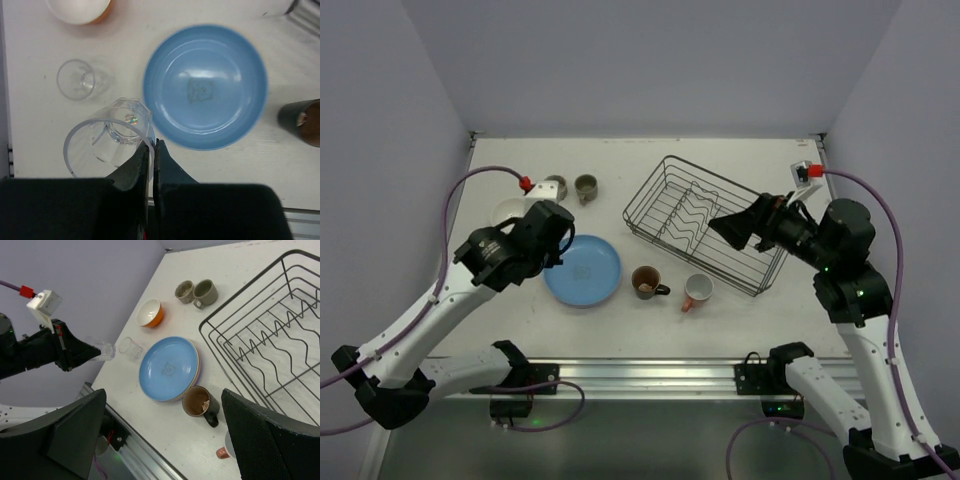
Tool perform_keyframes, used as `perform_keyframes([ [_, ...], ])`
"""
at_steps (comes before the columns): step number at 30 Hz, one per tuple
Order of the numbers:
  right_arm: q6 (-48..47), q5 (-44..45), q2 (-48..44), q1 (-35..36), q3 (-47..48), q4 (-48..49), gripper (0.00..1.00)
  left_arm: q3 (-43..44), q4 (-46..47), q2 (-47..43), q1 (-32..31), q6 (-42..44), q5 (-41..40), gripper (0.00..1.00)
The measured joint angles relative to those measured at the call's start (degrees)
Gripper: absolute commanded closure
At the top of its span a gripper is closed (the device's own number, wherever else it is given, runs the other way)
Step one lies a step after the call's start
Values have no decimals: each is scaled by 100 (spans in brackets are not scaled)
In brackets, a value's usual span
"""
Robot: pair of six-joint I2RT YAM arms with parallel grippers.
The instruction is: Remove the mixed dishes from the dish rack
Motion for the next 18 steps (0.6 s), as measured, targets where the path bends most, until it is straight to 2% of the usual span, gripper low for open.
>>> perform_keyframes([
  [3,-208,-4,-50,0,-87,-109,1,-844,-90,-175,439,-72,275,100],
  [7,-439,-37,-129,0,-232,-140,1,-1873,-175,-131,525,-358,682,100],
  [18,-824,-308,-197,0,-562,-188,1,-2752,632,367,575,-918,1268,100],
])
